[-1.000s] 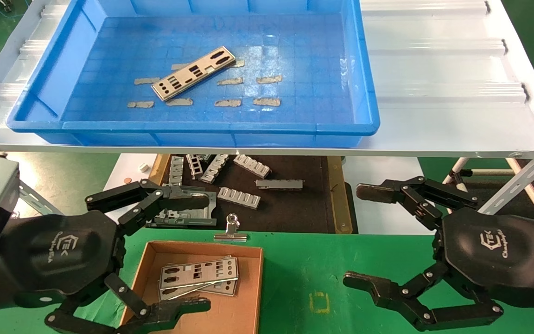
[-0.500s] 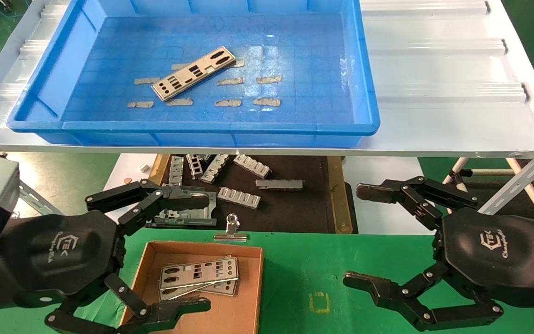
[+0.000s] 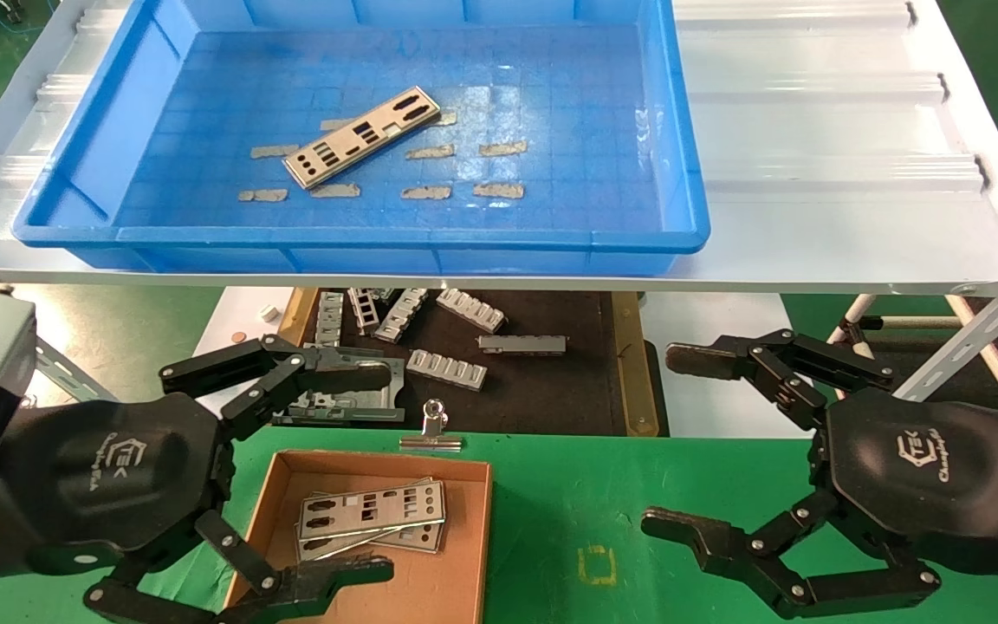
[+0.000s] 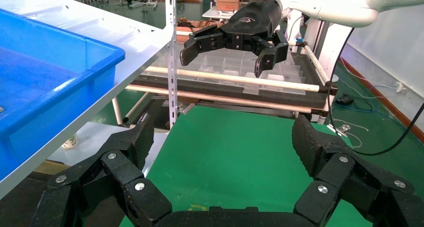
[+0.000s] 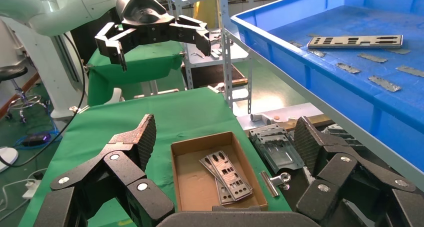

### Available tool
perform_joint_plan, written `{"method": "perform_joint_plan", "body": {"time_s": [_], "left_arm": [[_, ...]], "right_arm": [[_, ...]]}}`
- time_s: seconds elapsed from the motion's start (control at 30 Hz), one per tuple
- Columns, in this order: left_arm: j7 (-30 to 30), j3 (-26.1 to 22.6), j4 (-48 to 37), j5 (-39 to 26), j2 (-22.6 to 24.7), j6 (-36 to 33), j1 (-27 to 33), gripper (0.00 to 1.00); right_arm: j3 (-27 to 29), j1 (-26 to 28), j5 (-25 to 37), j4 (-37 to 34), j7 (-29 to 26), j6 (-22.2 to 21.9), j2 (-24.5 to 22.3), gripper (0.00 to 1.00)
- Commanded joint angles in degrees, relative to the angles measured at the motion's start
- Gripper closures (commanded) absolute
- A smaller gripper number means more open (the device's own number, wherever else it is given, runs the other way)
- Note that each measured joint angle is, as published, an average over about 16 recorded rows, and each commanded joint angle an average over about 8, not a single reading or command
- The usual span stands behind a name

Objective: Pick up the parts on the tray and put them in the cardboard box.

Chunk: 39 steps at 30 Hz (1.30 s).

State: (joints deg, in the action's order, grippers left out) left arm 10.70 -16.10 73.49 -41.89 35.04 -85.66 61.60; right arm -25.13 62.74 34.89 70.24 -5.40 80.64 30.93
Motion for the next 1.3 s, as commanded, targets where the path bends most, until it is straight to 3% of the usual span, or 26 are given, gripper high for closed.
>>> {"method": "perform_joint_plan", "body": {"time_s": [0.03,1.3], "left_arm": [[0.0,0.0,0.0,0.0,0.0,0.0,0.0,0.0],[0.0,0.0,0.0,-0.01,0.0,0.0,0.0,0.0]], "right_arm": [[0.0,0.0,0.0,0.0,0.0,0.0,0.0,0.0],[0.0,0.0,0.0,0.0,0.0,0.0,0.0,0.0]]}}
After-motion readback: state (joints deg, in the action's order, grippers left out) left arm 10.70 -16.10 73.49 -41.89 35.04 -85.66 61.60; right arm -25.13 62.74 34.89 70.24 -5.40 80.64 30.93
